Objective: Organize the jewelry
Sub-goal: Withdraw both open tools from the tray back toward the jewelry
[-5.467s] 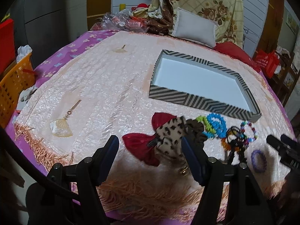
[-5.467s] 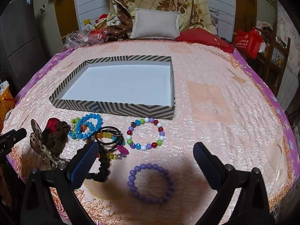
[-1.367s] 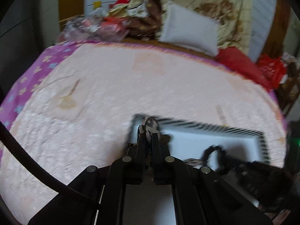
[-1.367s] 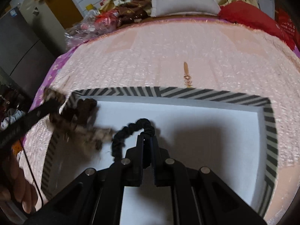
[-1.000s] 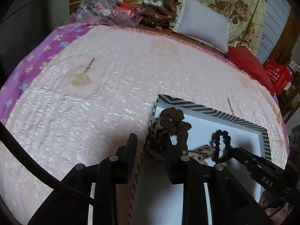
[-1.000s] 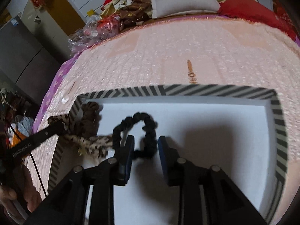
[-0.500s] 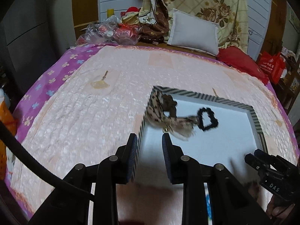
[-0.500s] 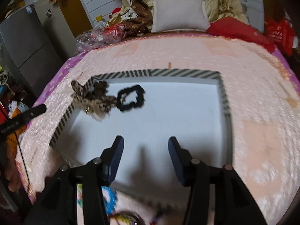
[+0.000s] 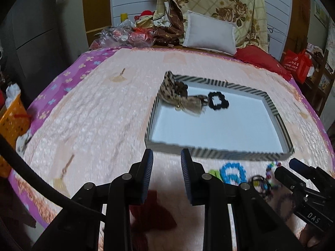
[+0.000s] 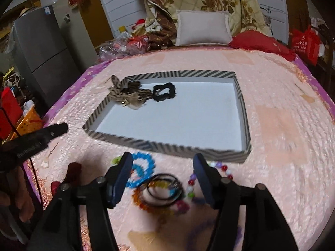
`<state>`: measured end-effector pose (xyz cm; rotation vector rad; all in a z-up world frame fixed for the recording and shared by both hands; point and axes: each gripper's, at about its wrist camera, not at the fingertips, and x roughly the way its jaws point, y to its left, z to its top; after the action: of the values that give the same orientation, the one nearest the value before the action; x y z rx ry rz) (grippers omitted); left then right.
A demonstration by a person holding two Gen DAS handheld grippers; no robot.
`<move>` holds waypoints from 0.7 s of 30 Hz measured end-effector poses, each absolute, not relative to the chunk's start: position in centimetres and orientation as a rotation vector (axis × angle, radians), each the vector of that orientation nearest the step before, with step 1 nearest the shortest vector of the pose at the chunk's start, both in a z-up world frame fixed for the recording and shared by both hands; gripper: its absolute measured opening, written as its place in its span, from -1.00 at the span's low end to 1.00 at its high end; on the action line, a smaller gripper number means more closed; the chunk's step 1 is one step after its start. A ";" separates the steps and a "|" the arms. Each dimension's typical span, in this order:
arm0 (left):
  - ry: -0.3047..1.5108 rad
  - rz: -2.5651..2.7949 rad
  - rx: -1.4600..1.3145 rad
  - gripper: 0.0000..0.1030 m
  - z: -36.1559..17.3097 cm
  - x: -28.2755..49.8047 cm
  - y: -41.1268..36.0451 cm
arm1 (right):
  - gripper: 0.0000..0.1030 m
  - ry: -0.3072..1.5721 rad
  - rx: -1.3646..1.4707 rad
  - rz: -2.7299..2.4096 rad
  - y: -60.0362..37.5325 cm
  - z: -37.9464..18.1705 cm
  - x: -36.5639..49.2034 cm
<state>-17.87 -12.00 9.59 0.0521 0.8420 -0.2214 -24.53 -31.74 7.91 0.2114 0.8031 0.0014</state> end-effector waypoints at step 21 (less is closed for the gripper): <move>0.856 -0.208 0.053 -0.61 7.6 -22.5 -11.8 | 0.24 0.862 0.181 -0.012 -30.4 6.9 -27.1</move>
<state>-22.49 -11.78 7.59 0.0525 0.8556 -0.2084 -27.08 -30.36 6.85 0.1813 0.8618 -0.0116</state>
